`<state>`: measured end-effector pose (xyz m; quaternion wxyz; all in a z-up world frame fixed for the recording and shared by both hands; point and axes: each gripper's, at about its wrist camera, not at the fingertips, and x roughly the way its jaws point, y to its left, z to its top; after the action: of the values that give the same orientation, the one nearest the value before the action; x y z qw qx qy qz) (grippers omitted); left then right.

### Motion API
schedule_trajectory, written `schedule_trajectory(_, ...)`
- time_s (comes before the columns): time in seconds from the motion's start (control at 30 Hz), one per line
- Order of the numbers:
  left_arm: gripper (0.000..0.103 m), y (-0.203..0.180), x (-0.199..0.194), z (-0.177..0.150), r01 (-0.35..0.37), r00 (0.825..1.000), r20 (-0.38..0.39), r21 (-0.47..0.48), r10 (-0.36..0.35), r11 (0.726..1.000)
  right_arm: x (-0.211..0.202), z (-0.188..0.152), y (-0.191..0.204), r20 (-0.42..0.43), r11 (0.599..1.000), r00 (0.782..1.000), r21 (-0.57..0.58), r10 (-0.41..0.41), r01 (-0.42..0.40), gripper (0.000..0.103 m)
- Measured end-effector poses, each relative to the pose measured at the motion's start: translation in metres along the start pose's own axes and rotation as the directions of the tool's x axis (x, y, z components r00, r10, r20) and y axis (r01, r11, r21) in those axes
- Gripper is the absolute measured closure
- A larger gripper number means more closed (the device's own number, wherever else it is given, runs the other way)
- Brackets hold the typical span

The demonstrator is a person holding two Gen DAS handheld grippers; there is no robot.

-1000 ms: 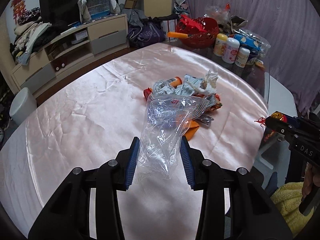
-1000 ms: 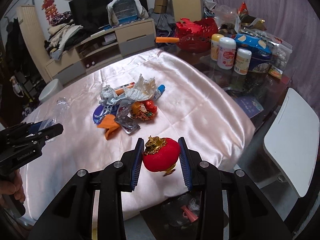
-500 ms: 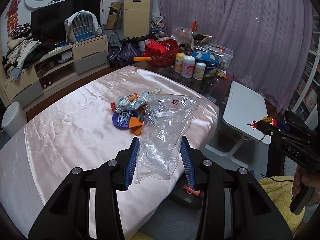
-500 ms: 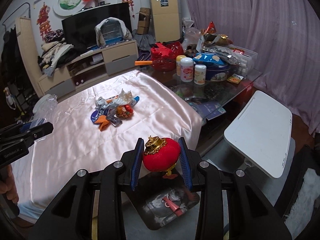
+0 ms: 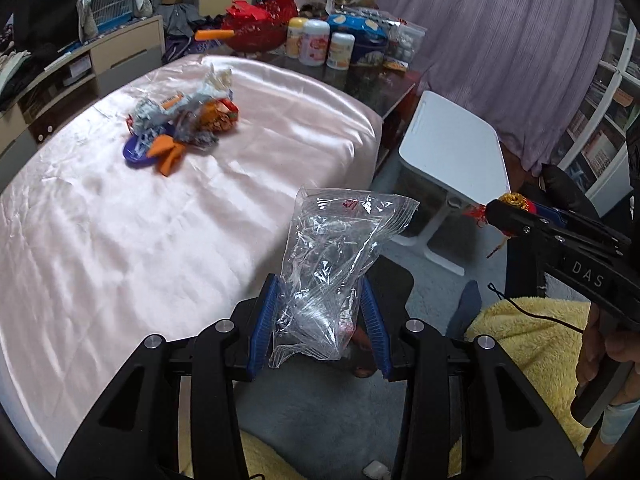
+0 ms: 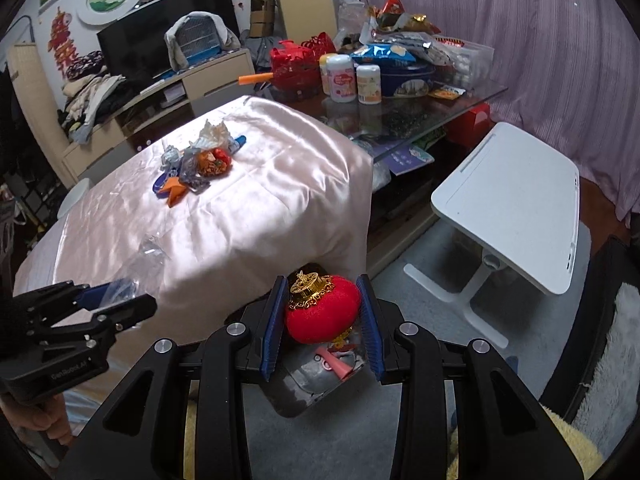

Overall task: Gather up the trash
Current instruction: 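Carry the red ornament and clear bag to the black bin and release both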

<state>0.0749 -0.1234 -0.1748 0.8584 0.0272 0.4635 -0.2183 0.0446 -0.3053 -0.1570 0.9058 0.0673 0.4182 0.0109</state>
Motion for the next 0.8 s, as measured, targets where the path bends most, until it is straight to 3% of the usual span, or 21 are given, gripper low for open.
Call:
schedule_trajectory(0.17, 0.063, -0.008, 0.043, -0.011, 0.026, 0.995, -0.094, 0.001, -0.026, 1.000, 0.033, -0.014, -0.009, -0.094, 1.000, 0.996, 0.014, -0.010, 0.011, 0.066)
schedule_trajectory(0.4, 0.063, -0.009, 0.095, -0.017, 0.017, 0.980, -0.199, 0.017, -0.014, 1.000, 0.077, -0.022, -0.020, -0.196, 0.999, 0.980, 0.046, 0.038, -0.029, 0.067)
schedule_trajectory(0.8, 0.063, -0.007, 0.133, -0.003, 0.019, 0.964, -0.264, 0.018, -0.013, 1.000, 0.124, -0.015, -0.018, -0.286, 0.993, 0.951, 0.061, 0.115, -0.102, 0.066)
